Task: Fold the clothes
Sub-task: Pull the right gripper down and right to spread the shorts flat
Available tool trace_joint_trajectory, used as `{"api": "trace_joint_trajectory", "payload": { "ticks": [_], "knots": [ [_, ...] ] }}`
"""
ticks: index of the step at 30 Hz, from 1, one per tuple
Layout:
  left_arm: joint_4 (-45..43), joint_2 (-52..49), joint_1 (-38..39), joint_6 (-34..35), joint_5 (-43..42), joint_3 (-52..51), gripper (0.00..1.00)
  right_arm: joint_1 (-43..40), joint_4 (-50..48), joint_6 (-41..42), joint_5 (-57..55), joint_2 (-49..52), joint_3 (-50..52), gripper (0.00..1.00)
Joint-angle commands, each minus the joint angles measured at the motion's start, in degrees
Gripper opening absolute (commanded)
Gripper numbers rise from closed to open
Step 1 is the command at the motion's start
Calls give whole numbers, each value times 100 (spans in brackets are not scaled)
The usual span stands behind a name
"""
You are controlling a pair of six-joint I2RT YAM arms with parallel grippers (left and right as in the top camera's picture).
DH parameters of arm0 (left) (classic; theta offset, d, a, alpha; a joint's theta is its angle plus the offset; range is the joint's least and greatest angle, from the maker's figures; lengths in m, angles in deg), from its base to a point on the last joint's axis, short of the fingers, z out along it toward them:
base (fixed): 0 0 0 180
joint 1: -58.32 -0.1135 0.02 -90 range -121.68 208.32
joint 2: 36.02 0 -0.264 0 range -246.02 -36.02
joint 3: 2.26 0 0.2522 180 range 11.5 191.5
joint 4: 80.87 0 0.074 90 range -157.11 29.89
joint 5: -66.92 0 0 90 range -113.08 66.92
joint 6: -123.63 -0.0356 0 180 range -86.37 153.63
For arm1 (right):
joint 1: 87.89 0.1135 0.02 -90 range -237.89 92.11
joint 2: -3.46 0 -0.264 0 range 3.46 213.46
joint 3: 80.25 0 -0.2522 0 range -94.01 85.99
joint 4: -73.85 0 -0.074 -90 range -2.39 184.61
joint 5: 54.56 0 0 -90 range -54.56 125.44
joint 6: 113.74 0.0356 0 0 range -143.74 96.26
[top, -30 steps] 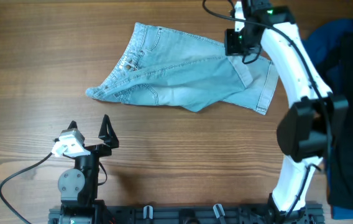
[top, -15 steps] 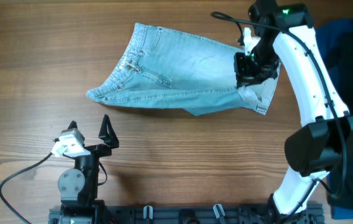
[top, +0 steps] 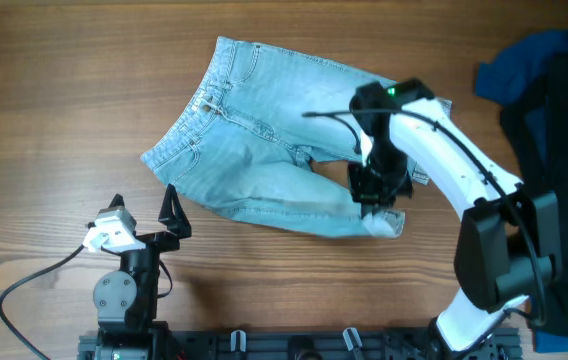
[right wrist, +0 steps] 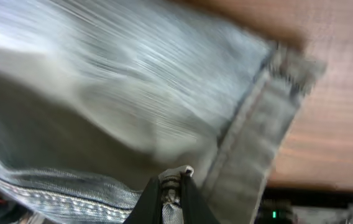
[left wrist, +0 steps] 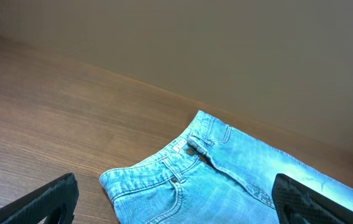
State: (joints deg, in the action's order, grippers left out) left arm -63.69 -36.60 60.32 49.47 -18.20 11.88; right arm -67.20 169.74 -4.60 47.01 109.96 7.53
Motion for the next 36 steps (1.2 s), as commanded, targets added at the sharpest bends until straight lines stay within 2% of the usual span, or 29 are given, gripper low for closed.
{"api": "trace_joint_trajectory", "payload": {
  "ticks": [1, 5, 11, 17, 19, 20, 21, 27, 36],
  "knots": [
    [26, 20, 39, 90, 92, -4, 100, 15, -273, 345, 11, -157, 662, 4],
    [26, 20, 39, 90, 92, -4, 100, 13, -442, 328, 81, -157, 907, 8],
    [26, 20, 39, 90, 92, -4, 100, 13, -396, -144, 671, -286, 560, 33],
    [26, 20, 39, 90, 92, -4, 100, -101, -518, -109, 39, -518, 332, 37],
    [26, 20, 39, 90, 92, -4, 100, -245, -680, 50, -175, -538, 332, 33],
    [26, 20, 39, 90, 92, -4, 100, -315, -748, 37, -175, -535, 337, 16],
    [26, 20, 39, 90, 92, -4, 100, -396, -846, 44, -236, -535, 358, 4],
    [26, 20, 39, 90, 92, -4, 100, -793, -1443, 153, -31, -522, 713, 4],
    [26, 20, 39, 90, 92, -4, 100, -935, -2092, 538, 15, -511, 1617, 4]
  ]
}}
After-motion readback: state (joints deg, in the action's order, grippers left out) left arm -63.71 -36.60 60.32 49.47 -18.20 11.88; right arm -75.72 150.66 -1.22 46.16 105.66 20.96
